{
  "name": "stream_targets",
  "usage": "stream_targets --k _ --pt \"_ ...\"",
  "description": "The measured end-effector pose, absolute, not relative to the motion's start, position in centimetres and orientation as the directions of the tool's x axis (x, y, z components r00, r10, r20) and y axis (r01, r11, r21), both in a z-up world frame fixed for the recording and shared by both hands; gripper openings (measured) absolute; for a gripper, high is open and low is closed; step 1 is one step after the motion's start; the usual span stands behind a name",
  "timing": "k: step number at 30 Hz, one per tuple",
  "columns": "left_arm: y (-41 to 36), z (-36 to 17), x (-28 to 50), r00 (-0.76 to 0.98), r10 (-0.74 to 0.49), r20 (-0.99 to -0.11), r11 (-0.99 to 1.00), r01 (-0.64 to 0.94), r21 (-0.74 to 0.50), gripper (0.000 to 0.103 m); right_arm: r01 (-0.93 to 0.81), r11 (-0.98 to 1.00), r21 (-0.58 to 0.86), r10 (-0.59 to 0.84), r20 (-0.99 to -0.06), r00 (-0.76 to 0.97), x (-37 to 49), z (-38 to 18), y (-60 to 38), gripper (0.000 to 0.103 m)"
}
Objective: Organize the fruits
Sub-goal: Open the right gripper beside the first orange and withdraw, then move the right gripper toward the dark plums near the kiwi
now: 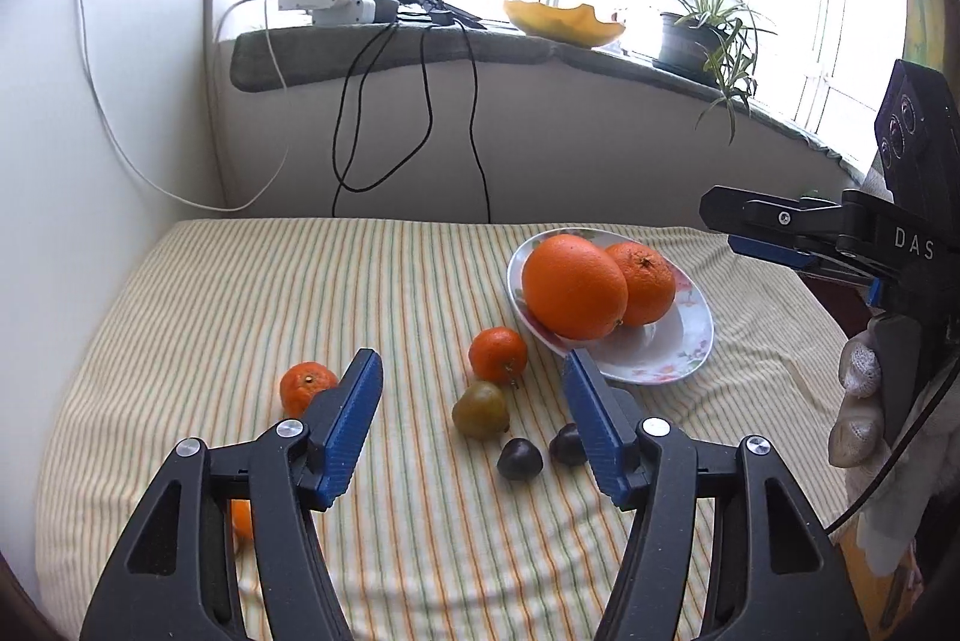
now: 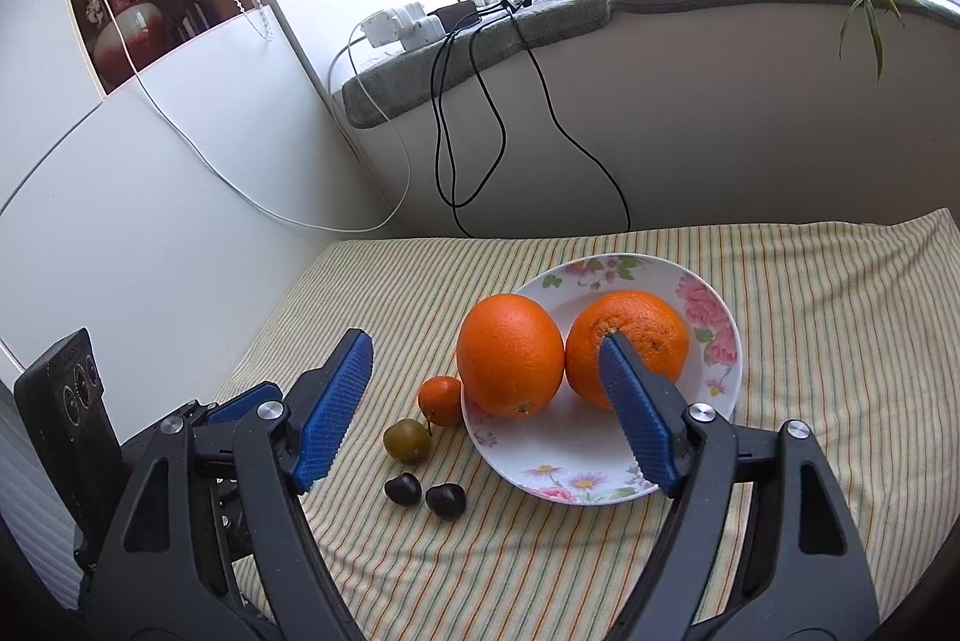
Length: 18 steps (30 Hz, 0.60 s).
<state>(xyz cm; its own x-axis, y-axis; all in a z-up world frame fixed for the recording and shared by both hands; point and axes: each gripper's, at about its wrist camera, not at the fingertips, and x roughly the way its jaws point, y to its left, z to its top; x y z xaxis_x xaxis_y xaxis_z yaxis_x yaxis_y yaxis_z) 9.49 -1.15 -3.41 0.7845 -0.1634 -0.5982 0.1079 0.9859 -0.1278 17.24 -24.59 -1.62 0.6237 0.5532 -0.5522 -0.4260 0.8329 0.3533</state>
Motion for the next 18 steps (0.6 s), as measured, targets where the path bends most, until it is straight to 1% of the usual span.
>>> stream_targets --k 4,9,14,15,17,18 --pt "1.4 -3.7 7.1 0.791 -0.121 -0.599 0.991 0.065 -0.113 0.064 -0.467 0.838 0.283 0.541 -0.545 0.641 14.8 -1.4 -23.8 0.090" --pt "4.1 -5.1 4.1 0.779 -0.087 -0.621 0.992 0.008 -0.128 0.064 -0.497 0.853 0.161 0.493 -0.564 0.663 11.8 -2.2 -22.6 0.091" --pt "6.0 -6.6 1.6 0.771 -0.071 -0.633 0.987 -0.035 -0.154 0.063 -0.508 0.837 0.201 0.520 -0.582 0.625 10.4 -4.4 -22.4 0.090" --pt "6.2 -7.0 1.5 0.766 -0.073 -0.639 0.986 -0.040 -0.161 0.063 -0.511 0.835 0.203 0.521 -0.588 0.618 10.2 -4.9 -22.3 0.088" --pt "6.6 -7.6 1.5 0.757 -0.070 -0.650 0.984 -0.054 -0.168 0.057 -0.512 0.838 0.186 0.509 -0.605 0.612 10.1 -5.8 -21.9 0.081" --pt "6.9 -7.9 1.5 0.753 -0.069 -0.654 0.982 -0.063 -0.176 0.052 -0.513 0.839 0.180 0.503 -0.616 0.606 10.1 -6.2 -21.7 0.074"
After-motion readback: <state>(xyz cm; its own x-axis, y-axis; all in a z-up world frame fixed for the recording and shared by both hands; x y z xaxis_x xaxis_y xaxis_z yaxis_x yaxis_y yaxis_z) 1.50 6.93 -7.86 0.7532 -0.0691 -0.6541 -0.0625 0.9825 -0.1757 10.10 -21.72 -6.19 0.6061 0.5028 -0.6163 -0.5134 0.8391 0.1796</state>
